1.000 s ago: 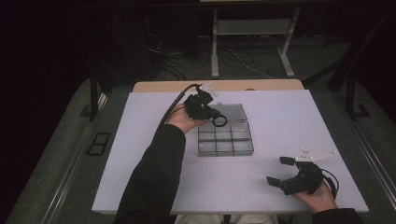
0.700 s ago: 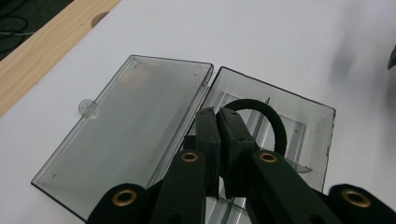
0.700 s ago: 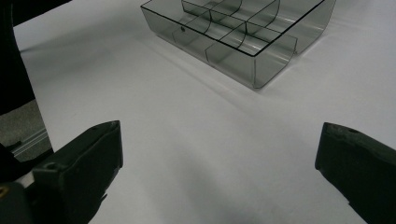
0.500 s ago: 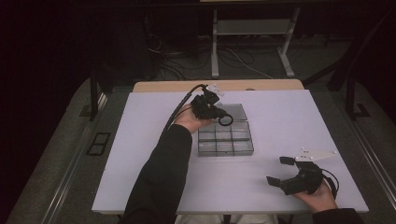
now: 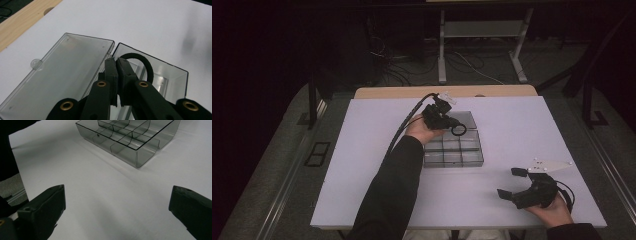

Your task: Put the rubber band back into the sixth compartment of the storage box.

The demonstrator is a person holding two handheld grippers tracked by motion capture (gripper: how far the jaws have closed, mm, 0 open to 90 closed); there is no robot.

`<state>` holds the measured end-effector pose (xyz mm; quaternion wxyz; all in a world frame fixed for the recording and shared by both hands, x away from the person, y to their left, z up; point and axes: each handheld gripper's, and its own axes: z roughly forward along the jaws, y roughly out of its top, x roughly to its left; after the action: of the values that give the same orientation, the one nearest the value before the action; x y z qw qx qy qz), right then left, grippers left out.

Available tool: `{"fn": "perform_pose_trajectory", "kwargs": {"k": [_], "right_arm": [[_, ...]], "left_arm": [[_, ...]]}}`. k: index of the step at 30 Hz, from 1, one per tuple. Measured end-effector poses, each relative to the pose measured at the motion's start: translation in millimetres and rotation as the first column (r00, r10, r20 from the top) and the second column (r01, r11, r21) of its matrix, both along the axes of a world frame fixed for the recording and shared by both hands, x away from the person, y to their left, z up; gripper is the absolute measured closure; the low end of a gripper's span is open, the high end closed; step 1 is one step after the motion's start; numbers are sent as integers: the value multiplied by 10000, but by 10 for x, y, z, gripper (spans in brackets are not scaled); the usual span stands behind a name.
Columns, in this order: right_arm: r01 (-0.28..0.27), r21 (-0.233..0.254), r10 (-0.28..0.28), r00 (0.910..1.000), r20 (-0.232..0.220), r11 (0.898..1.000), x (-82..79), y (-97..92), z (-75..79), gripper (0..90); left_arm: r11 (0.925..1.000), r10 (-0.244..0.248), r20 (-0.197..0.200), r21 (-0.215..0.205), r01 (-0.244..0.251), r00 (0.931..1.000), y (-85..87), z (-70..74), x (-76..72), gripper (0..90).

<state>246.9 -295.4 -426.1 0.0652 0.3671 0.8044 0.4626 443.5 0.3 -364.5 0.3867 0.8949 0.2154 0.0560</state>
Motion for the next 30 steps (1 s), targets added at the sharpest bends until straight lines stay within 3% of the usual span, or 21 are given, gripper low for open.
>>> {"fn": "perform_pose_trajectory", "kwargs": {"k": [18, 28, 29, 30], "right_arm": [[-137, -123, 138, 9999, 55, 9998, 13, 20, -11, 2], [-179, -100, 179, 9998, 26, 9998, 17, 16, -12, 2], [-190, -96, 190, 9998, 29, 9998, 18, 15, -12, 2], [-211, -104, 211, 9998, 19, 9997, 17, 16, -12, 2]], "left_arm": [[9986, 454, -550, -229, -467, 9975, -167, -342, 89, 859], [9993, 260, -910, -226, -282, 9955, -309, -511, 119, 852], [9993, 215, -980, -270, -243, 9950, -319, -523, 118, 831], [9991, 128, -1106, -392, -172, 9938, -331, -529, 113, 744]]}}
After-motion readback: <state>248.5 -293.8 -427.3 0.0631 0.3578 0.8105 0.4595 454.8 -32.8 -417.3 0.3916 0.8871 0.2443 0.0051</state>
